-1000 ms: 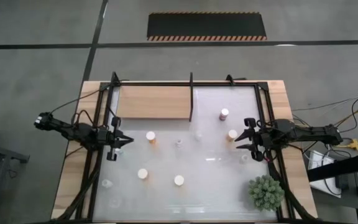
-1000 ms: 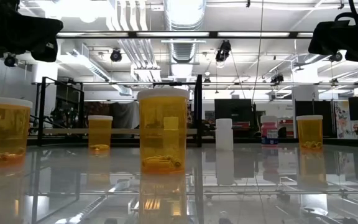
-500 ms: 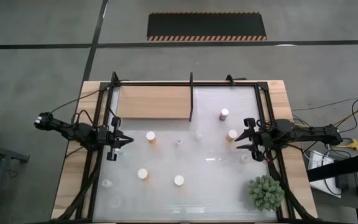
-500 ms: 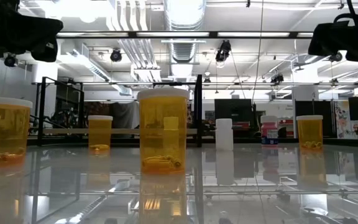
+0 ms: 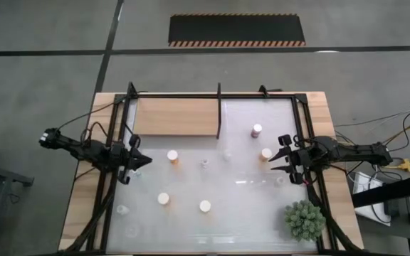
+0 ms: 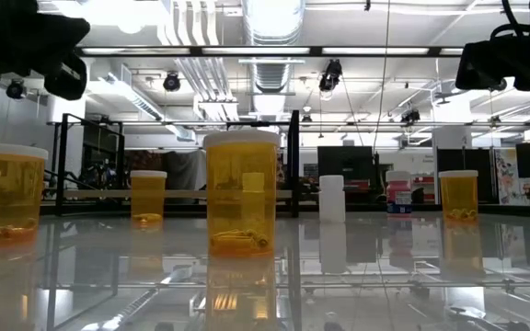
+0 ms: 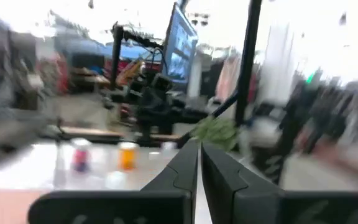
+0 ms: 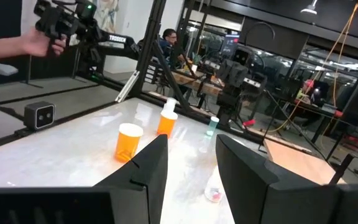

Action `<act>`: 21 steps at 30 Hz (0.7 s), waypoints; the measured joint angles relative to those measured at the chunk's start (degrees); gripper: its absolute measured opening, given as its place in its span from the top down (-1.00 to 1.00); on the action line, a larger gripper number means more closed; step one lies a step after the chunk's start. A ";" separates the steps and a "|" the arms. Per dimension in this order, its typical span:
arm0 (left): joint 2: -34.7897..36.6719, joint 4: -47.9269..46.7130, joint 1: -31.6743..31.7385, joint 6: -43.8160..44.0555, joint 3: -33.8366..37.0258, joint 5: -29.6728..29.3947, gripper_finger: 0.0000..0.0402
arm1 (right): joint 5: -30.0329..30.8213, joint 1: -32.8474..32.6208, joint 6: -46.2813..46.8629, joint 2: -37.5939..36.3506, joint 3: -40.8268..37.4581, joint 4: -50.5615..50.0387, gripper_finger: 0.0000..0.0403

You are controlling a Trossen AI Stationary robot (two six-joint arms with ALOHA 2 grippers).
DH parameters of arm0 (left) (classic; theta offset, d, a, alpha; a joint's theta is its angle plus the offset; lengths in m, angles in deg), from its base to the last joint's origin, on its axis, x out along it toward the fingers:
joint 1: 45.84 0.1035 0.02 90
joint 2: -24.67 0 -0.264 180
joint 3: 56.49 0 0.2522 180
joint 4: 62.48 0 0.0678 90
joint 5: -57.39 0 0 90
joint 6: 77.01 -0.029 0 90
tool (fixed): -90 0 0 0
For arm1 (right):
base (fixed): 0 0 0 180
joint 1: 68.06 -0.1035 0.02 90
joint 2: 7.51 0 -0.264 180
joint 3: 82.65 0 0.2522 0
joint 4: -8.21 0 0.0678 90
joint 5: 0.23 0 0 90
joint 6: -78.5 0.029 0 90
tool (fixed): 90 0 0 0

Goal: Pick and place medicine bottles onto shelf by color
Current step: Put the middle left large yellow pill bottle on the shelf

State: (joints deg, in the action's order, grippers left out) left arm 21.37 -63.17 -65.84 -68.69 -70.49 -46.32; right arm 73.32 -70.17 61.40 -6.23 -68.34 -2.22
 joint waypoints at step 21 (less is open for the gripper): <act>-0.06 14.07 0.03 4.78 -0.45 -3.26 0.98 | -0.04 0.00 21.81 -0.04 0.00 16.98 0.37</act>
State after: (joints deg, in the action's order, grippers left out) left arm 21.31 -49.11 -65.81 -63.91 -70.94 -49.58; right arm 73.28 -70.17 83.21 -6.28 -68.34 14.76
